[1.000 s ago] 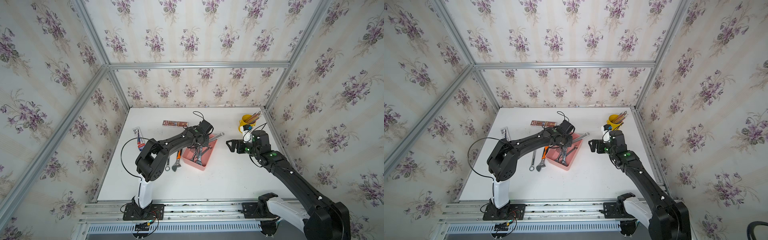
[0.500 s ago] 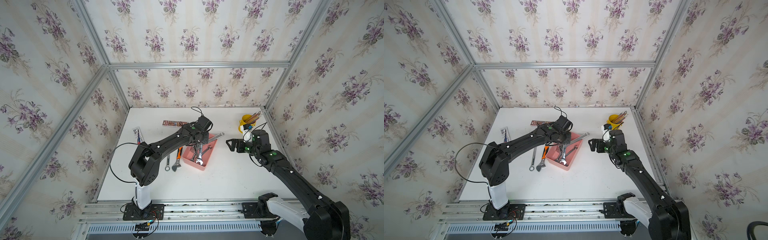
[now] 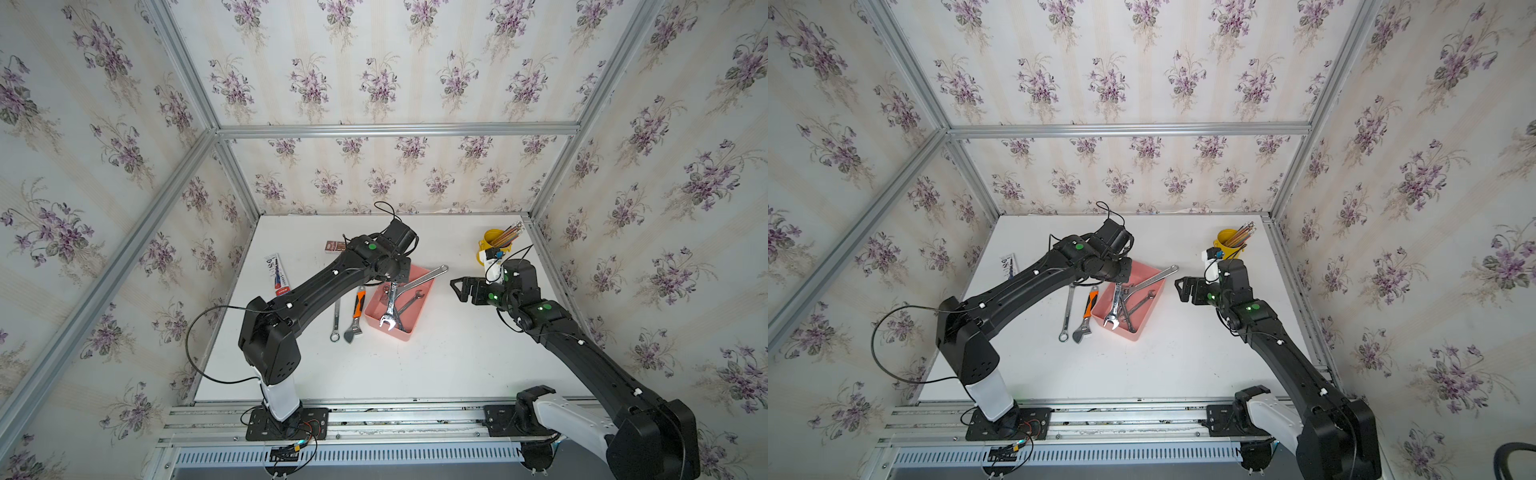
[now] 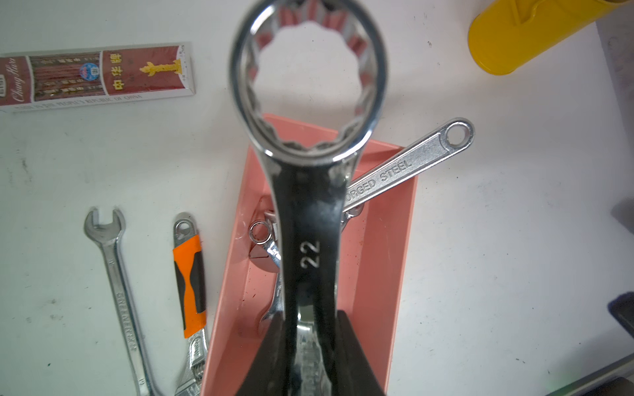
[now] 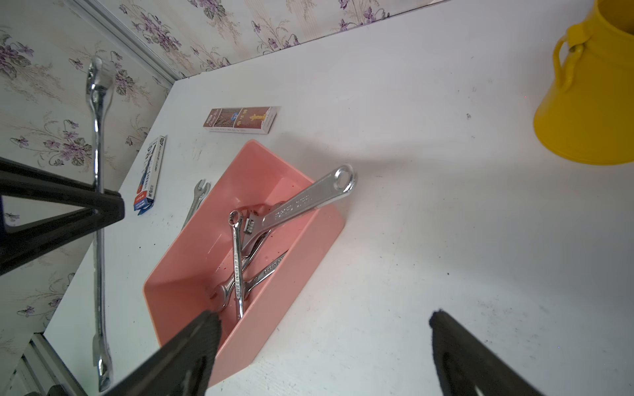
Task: Take out the wrench from the storage box
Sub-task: Place the wrench at the center of the board.
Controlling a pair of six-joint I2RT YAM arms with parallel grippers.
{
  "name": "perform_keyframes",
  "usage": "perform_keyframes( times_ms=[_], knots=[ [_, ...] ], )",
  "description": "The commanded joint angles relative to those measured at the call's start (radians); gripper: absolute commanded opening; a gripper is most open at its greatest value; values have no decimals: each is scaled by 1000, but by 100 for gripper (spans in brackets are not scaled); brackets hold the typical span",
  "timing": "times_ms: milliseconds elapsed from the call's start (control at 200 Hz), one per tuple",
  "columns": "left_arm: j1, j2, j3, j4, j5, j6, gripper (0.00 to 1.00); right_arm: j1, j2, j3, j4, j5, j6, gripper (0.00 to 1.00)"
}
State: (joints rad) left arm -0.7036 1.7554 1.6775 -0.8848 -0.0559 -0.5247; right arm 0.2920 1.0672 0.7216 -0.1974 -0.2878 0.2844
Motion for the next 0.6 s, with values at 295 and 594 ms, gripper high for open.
perform_keyframes(
  times_ms=[295, 594],
  knots=[
    [207, -210, -231, -64, -36, 189, 7, 47, 19, -14, 66, -18, 19, 99],
    [404, -248, -423, 29, 2, 344, 7, 75, 43, -6, 81, -13, 21, 99]
  ],
)
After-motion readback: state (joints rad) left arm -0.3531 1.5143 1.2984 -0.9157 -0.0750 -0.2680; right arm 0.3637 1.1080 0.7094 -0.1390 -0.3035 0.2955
